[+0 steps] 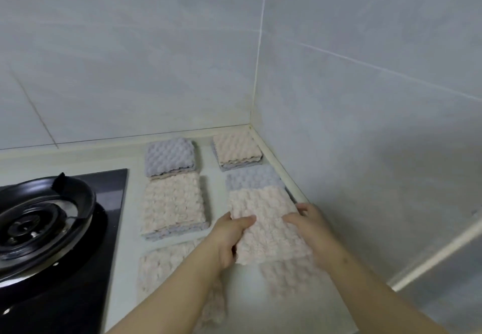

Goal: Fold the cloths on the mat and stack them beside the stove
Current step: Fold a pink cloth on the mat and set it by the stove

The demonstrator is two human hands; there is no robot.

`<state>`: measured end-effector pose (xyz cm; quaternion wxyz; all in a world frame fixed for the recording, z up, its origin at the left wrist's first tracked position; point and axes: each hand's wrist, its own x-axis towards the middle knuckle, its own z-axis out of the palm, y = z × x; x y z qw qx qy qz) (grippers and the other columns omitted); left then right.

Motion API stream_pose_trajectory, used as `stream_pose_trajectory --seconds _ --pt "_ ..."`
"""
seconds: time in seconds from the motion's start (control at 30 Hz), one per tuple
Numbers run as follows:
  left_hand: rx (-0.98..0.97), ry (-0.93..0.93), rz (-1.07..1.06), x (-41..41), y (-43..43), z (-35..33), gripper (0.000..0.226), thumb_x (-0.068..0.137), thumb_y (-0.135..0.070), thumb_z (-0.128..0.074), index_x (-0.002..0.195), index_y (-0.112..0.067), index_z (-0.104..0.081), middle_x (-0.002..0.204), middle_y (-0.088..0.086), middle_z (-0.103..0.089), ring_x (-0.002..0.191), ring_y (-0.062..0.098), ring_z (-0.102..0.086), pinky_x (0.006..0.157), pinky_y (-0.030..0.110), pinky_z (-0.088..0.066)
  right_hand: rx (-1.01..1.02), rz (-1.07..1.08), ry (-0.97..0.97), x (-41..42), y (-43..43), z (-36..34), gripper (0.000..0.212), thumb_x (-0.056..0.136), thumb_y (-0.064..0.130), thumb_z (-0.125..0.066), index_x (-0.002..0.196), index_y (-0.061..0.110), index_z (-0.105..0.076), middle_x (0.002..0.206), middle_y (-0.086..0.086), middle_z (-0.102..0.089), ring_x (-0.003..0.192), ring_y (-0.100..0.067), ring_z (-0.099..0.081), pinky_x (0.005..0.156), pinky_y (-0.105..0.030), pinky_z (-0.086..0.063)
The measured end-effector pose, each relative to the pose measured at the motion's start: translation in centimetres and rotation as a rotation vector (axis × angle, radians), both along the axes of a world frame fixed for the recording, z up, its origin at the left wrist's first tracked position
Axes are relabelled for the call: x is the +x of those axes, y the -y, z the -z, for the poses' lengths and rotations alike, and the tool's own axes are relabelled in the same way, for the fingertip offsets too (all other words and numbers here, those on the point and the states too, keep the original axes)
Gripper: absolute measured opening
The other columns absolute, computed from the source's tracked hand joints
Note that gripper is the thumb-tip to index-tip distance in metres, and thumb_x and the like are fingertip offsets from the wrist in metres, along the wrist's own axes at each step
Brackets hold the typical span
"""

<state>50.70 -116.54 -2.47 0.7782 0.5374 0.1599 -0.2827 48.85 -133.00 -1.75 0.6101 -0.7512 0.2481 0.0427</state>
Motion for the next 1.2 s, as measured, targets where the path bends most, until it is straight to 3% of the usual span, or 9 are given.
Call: stream_pose_trajectory --seconds 0.13,0.23,0.33,0.43,0.73,0.83,0.9,1.07,1.2 --pt "0.007 0.007 -0.006 -1.7 1.4 0.5 0.027 0.085 -0.006 -0.064 0.112 -0.007 -0.058 0.101 0.013 -0.069 0.084 0.026 -0.068 0.065 0.034 -0.057 -0.144 -0.027 0.009 -1.9 1.8 0.6 0.051 0.060 0.031 -0.064 0.110 0.034 -0.051 0.104 0.004 -0.062 0.088 -0.019 -0.065 0.082 -0.043 -0.055" --pt "0.026 -0.001 0.019 -2.8 1.6 0.8 0.016 0.087 -0.009 -0.061 0.103 -0.005 -0.059 0.094 0.013 -0.070 0.079 0.026 -0.067 0.069 0.034 -0.057 -0.228 -0.044 0.037 -3.4 2.1 0.7 0.036 0.075 0.017 -0.059 0.106 0.033 -0.049 0.106 0.002 -0.060 0.083 -0.019 -0.062 0.075 -0.036 -0.052" --pt "0.120 0.010 0.067 -3.4 1.6 0.6 0.007 0.091 -0.010 -0.057 0.084 -0.008 -0.056 0.074 0.008 -0.064 0.059 0.019 -0.057 0.049 0.022 -0.050 -0.276 -0.020 0.039 -4.4 1.9 0.8 0.035 0.083 0.005 -0.051 0.109 0.028 -0.046 0.099 0.002 -0.057 0.074 -0.016 -0.058 0.065 -0.030 -0.050" --pt "0.173 0.031 0.138 -3.8 1.9 0.3 0.006 0.094 -0.005 -0.050 0.093 -0.009 -0.055 0.071 0.006 -0.061 0.049 0.012 -0.056 0.041 0.020 -0.046 -0.375 -0.020 0.033 -4.7 2.3 1.1 0.038 0.085 0.004 -0.049 0.118 0.023 -0.046 0.098 0.007 -0.053 0.070 -0.013 -0.057 0.069 -0.031 -0.051" --pt "0.256 0.050 0.123 -4.7 3.6 1.2 0.015 0.092 0.006 -0.044 0.098 -0.006 -0.050 0.072 0.006 -0.055 0.033 0.004 -0.053 0.041 0.022 -0.052 -0.611 -0.130 0.052 -4.3 3.4 2.2 0.043 0.089 0.008 -0.050 0.131 0.018 -0.044 0.129 -0.004 -0.054 0.103 -0.024 -0.056 0.085 -0.030 -0.046" --pt "0.253 0.048 0.037 -5.1 4.3 2.3 0.020 0.090 0.005 -0.048 0.109 -0.003 -0.052 0.081 0.006 -0.060 0.058 0.015 -0.062 0.050 0.027 -0.056 -0.918 -0.279 0.045 -4.8 3.1 2.3 0.049 0.090 0.013 -0.048 0.138 0.020 -0.037 0.145 -0.006 -0.033 0.126 -0.025 -0.042 0.098 -0.032 -0.040" --pt "0.413 0.169 0.010 -5.1 4.8 3.4 0.040 0.087 0.002 -0.052 0.126 -0.006 -0.045 0.091 0.003 -0.059 0.081 0.024 -0.063 0.072 0.040 -0.057 -1.118 -0.375 0.147 -5.1 2.7 2.0 0.053 0.089 0.014 -0.047 0.140 0.023 -0.035 0.154 -0.005 -0.017 0.137 -0.026 -0.027 0.107 -0.033 -0.030" --pt "0.996 0.789 0.028 -5.5 5.6 4.7 0.058 0.085 -0.031 -0.032 0.143 -0.023 -0.032 0.146 -0.002 -0.031 0.135 0.020 -0.032 0.110 0.032 -0.030 -1.061 -0.609 0.200 -4.2 2.8 3.1 0.053 0.094 0.022 -0.041 0.145 0.015 -0.028 0.159 -0.005 -0.007 0.146 -0.019 -0.008 0.116 -0.032 -0.014" --pt "1.181 0.756 0.398 -5.5 6.2 6.6 0.051 0.098 -0.040 -0.015 0.148 -0.030 -0.018 0.157 -0.009 -0.005 0.146 0.016 0.005 0.119 0.038 -0.004 -0.986 -0.628 0.088 -4.3 3.2 5.4 0.056 0.099 0.028 -0.029 0.150 0.020 -0.007 0.159 -0.002 0.005 0.146 -0.014 0.004 0.117 -0.027 -0.001"
